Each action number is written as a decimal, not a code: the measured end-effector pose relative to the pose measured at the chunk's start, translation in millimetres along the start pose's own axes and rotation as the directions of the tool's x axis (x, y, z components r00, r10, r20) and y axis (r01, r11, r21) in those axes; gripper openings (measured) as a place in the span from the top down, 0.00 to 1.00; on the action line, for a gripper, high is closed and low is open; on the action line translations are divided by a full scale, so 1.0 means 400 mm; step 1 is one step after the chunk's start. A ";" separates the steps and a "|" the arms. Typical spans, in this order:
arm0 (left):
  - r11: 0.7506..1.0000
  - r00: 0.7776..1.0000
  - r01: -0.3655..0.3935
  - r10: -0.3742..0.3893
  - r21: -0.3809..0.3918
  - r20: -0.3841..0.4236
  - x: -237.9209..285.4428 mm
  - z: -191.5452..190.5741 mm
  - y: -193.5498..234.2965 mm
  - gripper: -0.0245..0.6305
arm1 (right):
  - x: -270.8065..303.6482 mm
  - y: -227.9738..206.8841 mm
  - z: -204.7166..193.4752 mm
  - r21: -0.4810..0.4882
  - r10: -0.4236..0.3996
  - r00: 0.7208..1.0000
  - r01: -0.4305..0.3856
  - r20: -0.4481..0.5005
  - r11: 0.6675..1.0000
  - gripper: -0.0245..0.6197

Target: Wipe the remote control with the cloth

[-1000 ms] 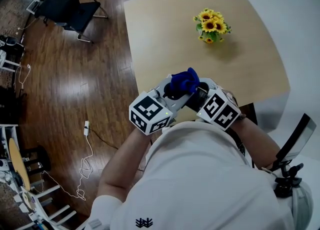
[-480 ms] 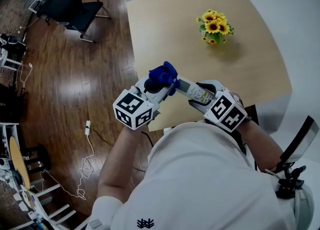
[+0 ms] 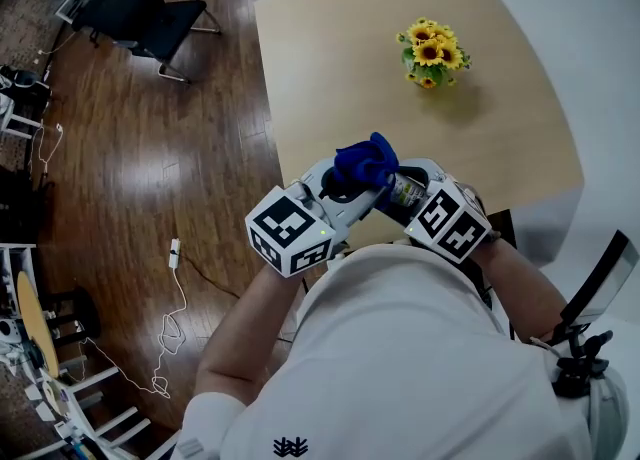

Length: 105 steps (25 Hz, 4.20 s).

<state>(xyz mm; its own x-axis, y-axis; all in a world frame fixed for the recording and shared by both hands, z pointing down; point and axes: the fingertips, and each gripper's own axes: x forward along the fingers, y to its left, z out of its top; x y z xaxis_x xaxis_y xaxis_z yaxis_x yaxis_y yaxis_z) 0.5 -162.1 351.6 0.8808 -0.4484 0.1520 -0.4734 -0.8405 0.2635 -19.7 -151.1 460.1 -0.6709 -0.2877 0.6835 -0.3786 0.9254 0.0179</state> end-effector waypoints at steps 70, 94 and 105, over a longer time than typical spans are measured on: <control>0.961 0.946 -0.264 0.274 0.082 -0.172 -0.541 -0.265 0.103 0.80 | 0.365 -0.141 -0.514 0.556 -0.376 0.844 0.536 -0.383 0.636 0.55; 0.987 0.971 -0.148 0.157 0.065 -0.182 -0.501 -0.317 0.036 0.80 | 0.167 -0.020 -0.453 0.510 -0.455 0.853 0.518 -0.254 0.686 0.44; 0.985 0.975 -0.161 0.169 0.063 -0.144 -0.409 -0.314 -0.255 0.80 | -0.110 0.221 -0.503 0.435 -0.422 0.884 0.466 -0.200 0.771 0.44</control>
<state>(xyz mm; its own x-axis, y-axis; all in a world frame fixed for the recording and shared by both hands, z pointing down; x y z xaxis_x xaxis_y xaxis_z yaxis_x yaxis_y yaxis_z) -96.6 35.1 419.6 0.7777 -0.5350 0.3302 -0.6074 -0.7749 0.1751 104.7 -6.9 578.5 -0.3060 -0.5955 0.7428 -0.8815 0.4719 0.0152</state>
